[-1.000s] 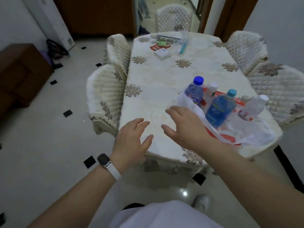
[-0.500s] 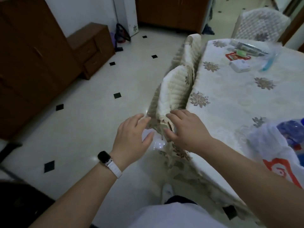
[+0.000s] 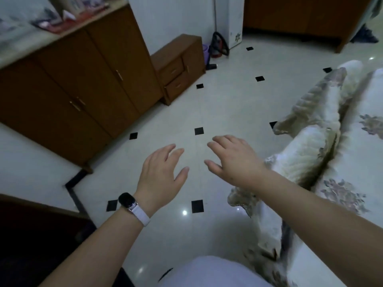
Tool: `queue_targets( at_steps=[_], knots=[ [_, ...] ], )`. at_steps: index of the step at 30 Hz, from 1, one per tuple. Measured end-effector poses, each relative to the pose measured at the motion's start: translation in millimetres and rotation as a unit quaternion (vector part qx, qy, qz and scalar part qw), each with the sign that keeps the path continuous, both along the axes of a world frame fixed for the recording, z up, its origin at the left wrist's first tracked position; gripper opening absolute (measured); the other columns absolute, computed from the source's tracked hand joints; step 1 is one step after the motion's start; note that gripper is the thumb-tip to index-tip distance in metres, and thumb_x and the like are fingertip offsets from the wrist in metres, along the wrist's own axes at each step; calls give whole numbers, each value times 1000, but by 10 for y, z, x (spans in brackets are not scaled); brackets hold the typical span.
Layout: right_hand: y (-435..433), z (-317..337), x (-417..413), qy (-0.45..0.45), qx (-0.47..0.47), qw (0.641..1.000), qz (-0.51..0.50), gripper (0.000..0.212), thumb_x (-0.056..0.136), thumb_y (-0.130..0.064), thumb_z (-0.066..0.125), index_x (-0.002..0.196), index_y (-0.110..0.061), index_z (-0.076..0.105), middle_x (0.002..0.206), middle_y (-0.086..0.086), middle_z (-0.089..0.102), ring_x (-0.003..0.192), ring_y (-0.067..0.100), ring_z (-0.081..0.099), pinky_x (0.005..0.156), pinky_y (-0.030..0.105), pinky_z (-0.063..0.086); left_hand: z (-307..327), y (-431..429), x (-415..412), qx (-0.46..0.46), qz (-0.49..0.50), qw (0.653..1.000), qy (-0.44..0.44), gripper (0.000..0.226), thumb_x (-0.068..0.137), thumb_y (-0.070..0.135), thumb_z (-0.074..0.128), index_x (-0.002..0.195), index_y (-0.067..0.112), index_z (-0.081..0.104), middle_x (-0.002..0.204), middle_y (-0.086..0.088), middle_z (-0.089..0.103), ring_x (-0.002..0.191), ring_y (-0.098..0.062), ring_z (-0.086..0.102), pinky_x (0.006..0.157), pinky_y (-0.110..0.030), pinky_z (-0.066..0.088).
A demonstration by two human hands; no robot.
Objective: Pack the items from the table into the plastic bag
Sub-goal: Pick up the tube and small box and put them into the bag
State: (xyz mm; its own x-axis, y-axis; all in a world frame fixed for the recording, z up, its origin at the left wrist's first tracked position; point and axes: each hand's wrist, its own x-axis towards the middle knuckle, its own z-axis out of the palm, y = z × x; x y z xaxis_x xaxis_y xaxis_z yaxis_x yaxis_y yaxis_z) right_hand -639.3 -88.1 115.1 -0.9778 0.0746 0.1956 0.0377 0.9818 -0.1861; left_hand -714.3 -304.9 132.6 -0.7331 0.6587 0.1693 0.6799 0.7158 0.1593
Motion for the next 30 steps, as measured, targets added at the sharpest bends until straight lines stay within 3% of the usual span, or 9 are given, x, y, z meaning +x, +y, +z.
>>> queue_targets(
  at_steps=[10, 22, 30],
  knots=[
    [340, -233, -1464, 22, 12, 1000, -4, 54, 86, -53, 39, 111, -13, 65, 116, 6, 65, 109, 31, 59, 89, 41, 47, -273, 225, -1486, 13, 17, 999, -25, 53, 91, 49, 44, 134, 19, 54, 138, -6, 53, 126, -25, 48, 104, -45, 39],
    [709, -48, -3257, -4, 55, 986, -157, 52, 86, -52, 43, 112, -13, 66, 119, 6, 65, 109, 31, 60, 89, 41, 48, -352, 1043, -4093, 86, -153, 984, -19, 50, 88, 45, 48, 127, 17, 60, 132, -9, 57, 120, -28, 51, 100, -41, 38],
    [1411, -84, -3551, -23, 63, 964, -256, 51, 86, -53, 43, 113, -16, 66, 119, 3, 65, 110, 28, 59, 87, 36, 47, -398, 2117, -4762, 116, -245, 962, -34, 50, 87, 42, 51, 127, 14, 60, 133, -12, 57, 120, -32, 53, 100, -45, 41]
  ],
)
